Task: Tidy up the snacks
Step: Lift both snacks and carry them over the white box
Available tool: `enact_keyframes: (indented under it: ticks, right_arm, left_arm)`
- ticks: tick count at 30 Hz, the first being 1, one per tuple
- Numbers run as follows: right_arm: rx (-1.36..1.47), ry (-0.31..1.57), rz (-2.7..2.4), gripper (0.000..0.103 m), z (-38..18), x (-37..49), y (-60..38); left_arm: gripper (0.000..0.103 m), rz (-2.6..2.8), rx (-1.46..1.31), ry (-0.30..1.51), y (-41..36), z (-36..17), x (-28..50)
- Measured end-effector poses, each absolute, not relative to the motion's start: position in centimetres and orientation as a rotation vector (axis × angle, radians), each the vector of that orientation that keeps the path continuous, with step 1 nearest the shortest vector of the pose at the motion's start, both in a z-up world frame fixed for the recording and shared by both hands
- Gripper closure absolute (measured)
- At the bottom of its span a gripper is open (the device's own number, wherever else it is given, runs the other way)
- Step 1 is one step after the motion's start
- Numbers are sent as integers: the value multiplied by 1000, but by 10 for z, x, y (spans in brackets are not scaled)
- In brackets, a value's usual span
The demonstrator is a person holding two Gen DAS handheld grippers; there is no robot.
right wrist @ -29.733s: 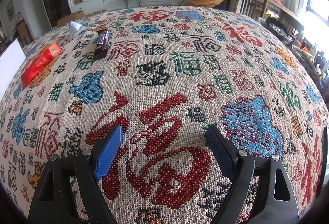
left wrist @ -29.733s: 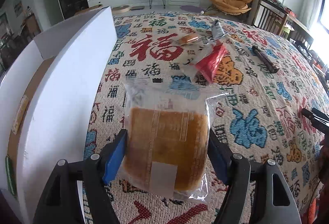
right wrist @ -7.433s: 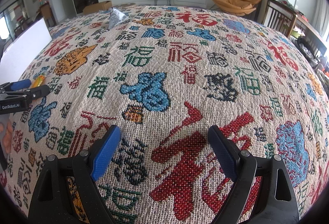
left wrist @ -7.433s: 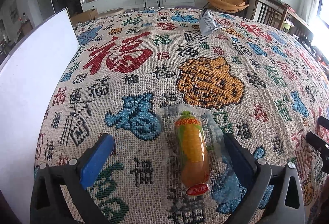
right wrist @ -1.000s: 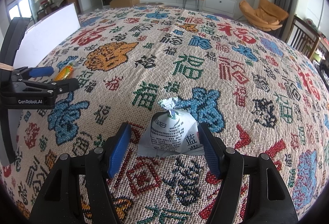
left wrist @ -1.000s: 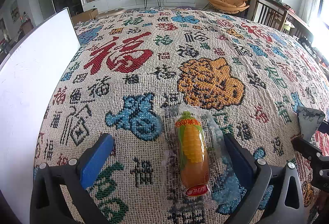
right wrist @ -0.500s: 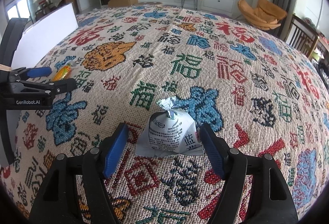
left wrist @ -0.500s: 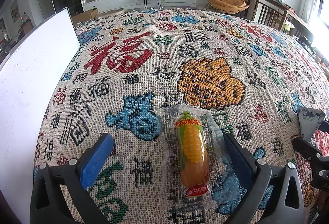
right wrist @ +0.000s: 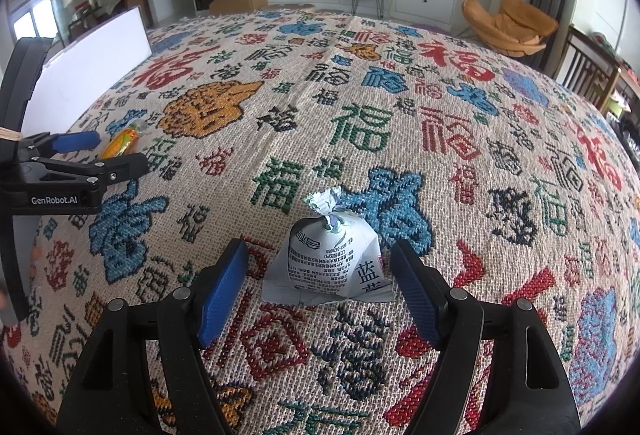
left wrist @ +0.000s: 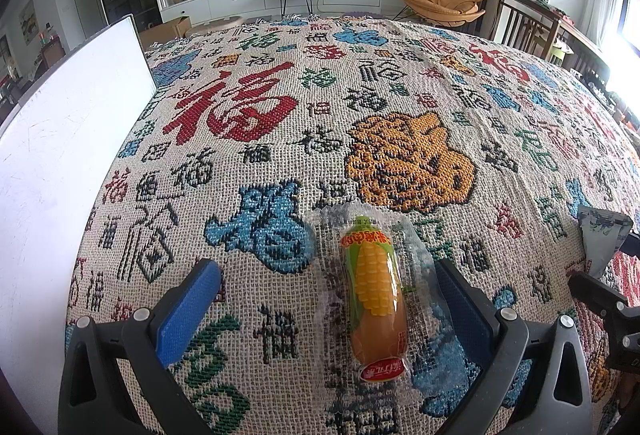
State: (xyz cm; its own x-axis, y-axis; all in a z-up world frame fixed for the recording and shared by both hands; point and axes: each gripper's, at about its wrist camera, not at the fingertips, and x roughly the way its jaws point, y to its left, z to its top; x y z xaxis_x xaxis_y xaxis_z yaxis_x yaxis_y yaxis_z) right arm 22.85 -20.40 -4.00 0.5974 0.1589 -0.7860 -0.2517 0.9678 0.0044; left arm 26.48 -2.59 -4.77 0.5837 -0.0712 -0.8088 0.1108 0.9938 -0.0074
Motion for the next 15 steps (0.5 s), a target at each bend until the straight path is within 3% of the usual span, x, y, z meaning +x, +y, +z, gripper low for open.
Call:
enact_keyframes:
  ticks: [2, 7, 11, 13, 14, 15]
  right_arm:
    - [-100, 914, 275, 18, -40, 231, -204]
    - [27, 1078, 373, 19, -25, 246, -225]
    - [200, 1123, 351, 19, -6, 254, -262]
    - [283, 1144, 334, 19, 1, 262, -275]
    - [313, 1152, 340, 19, 3, 265, -277]
    - [324, 1164, 353, 19, 4, 267, -275]
  left_arm:
    - [0, -104, 43, 943, -26, -48, 265]
    - [1, -193, 70, 1143, -22, -38, 274]
    - [1, -269, 88, 1108, -21, -23, 261]
    - [8, -265, 113, 1103, -30, -23, 260]
    - [16, -258, 109, 1105, -34, -25, 261]
    - [30, -252, 92, 1117, -38, -27, 264]
